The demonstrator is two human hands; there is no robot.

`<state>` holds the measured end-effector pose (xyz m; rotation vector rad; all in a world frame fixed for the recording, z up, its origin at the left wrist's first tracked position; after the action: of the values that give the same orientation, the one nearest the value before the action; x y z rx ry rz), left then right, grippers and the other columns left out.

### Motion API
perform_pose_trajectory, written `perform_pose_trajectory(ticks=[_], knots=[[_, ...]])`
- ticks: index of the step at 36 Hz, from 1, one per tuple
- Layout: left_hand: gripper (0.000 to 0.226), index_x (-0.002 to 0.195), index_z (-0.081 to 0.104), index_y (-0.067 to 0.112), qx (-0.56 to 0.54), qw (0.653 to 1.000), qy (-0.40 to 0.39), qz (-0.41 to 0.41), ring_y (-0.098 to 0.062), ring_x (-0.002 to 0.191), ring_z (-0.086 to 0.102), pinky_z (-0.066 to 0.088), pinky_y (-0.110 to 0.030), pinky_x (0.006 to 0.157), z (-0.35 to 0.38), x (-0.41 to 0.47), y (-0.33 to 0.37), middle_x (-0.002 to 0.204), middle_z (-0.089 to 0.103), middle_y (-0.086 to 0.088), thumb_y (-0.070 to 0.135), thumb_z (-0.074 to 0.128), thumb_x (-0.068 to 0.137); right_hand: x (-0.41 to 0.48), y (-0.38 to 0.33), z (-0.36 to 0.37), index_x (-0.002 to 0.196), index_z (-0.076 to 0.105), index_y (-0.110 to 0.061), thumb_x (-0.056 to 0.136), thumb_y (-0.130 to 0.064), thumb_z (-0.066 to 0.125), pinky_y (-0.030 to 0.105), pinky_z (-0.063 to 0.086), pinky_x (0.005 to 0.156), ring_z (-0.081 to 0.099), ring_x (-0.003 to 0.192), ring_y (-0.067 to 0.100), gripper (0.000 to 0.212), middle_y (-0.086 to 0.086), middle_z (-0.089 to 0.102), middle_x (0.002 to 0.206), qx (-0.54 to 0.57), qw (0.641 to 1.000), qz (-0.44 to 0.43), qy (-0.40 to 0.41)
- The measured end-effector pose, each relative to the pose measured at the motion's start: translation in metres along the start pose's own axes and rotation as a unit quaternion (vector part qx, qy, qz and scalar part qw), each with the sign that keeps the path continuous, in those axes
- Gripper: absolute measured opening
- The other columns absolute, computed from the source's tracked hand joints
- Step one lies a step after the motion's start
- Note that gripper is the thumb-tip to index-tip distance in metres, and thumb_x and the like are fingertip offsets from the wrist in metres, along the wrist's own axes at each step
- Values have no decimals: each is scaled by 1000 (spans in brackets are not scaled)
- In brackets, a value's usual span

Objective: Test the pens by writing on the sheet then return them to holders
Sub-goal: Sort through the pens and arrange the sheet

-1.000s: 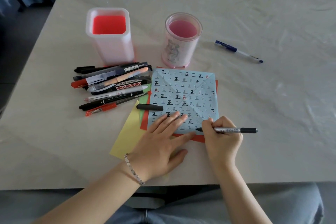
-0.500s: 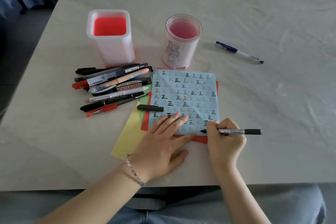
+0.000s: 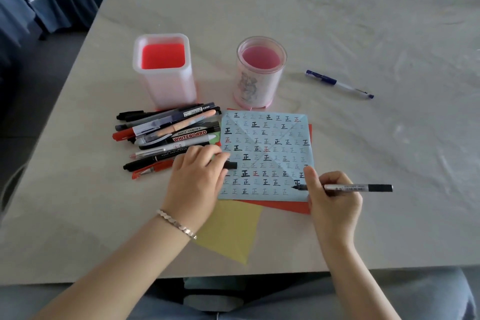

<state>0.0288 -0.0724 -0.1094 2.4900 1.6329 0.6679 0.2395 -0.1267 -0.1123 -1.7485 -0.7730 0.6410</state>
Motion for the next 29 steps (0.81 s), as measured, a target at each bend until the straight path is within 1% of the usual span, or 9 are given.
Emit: perform_pose_trajectory(ticks=[5,8,10,13,16,18,23,25,29], knots=[[25,81,68,10,8,1000,-24,0,-23,83,50,46,-39,67,3,1,-6,89,62,-4,8,82,61,-1,-13,4,68,52,-11,90,-20,53,14,41,46,52,43,4,25,-5,61,48,46,996,32,-64],[18,85,65,11,-17,1000,-10,-22,-16,87,42,40,-36,77,2,-1,-2,90,63,-2,8,75,71,-5,-23,10,76,60,-9,96,-22,42,19,47,51,60,52,14,30,4,70,62,111,985,72,-114],[10,92,63,15,-104,992,-20,-68,-11,89,48,30,-28,83,-5,-2,2,90,64,4,9,64,83,-7,-31,12,71,64,-11,95,-25,42,20,49,53,63,55,18,36,10,70,64,141,976,96,-134],[11,94,58,26,-286,946,-64,-138,-2,87,57,39,-10,76,-16,-5,10,91,61,17,15,55,91,-12,-43,13,57,69,-16,91,-31,47,19,50,54,61,51,18,43,12,67,57,162,971,106,-142],[21,89,49,42,-318,938,-61,-123,-2,86,56,42,-10,70,-28,-6,18,92,62,17,22,55,91,-14,-55,14,52,68,-16,88,-33,48,18,49,54,59,47,15,45,8,64,52,175,969,100,-143],[14,88,49,43,-327,936,-58,-115,-1,87,56,43,-13,71,-32,-6,20,92,62,19,30,54,92,-14,-61,15,51,67,-15,87,-32,49,18,49,53,59,46,15,44,8,64,51,184,968,93,-144],[12,90,51,42,-347,932,-51,-86,7,89,54,40,-6,71,-40,-5,26,88,62,20,31,50,85,-15,-72,17,50,68,-15,76,-38,52,18,49,53,59,46,15,38,6,65,54,187,965,81,-163],[7,93,55,34,-348,934,-49,-61,10,89,54,38,-2,75,-42,-5,30,89,60,21,32,53,87,-16,-72,19,51,69,-16,76,-37,53,18,50,53,60,46,15,37,6,66,56,174,965,81,-177],[22,99,56,29,-324,943,-66,-31,5,91,52,38,-4,78,-42,-3,34,95,57,19,40,40,88,-17,-74,21,52,70,-15,82,-34,53,16,49,52,61,47,15,40,9,68,57,150,964,88,-203]])
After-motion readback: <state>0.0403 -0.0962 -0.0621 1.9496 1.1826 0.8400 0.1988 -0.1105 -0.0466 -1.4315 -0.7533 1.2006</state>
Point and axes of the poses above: each hand's wrist, its own x-axis towards the middle knuckle, its own z-axis out of the palm, y = z × x, the point moved 5 cm from there along x, towards the middle knuckle
